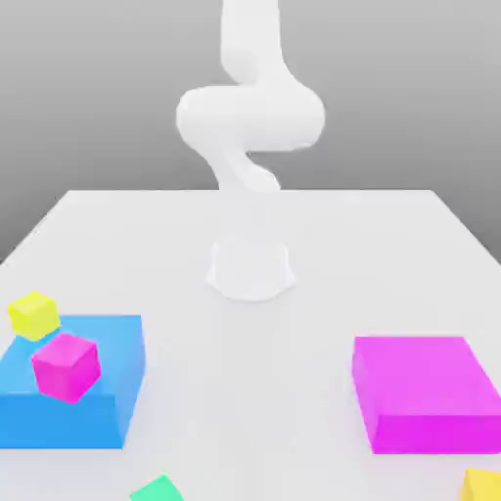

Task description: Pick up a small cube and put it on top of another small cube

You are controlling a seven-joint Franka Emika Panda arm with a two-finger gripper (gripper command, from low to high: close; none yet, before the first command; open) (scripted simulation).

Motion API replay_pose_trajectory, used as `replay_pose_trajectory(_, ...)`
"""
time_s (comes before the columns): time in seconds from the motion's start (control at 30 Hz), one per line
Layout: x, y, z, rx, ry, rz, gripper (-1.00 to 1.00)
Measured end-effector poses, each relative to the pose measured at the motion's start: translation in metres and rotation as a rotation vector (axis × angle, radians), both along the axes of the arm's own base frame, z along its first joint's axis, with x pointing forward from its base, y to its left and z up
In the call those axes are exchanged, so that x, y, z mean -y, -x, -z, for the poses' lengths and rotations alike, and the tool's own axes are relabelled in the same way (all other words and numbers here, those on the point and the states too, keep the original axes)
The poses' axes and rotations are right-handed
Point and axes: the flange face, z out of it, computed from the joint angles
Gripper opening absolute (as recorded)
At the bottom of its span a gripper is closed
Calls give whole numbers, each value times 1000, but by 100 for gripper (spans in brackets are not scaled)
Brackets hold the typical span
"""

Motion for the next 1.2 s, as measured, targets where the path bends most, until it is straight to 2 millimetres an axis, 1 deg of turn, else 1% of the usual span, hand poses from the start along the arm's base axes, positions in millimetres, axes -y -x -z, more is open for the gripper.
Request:
replay_pose_trajectory(0.13,-28,-49,48,-99,26,43,0)
replay_pose_trajectory(0.3,-62,-98,115,-210,50,81,0)
replay_pose_trajectory(0.43,-89,-127,174,-294,59,103,0)
replay_pose_trajectory(0.57,-118,-148,236,-374,59,114,0)
replay_pose_trajectory(0.73,-154,-160,313,-471,43,124,0)
replay_pose_trajectory(0.87,-181,-161,373,-548,15,135,0)
replay_pose_trajectory(1.0,-210,-152,430,-626,-25,141,0)
replay_pose_trajectory(1.13,-241,-137,480,-705,-78,150,0)
replay_pose_trajectory(1.2,-249,-134,508,-724,-95,154,0)
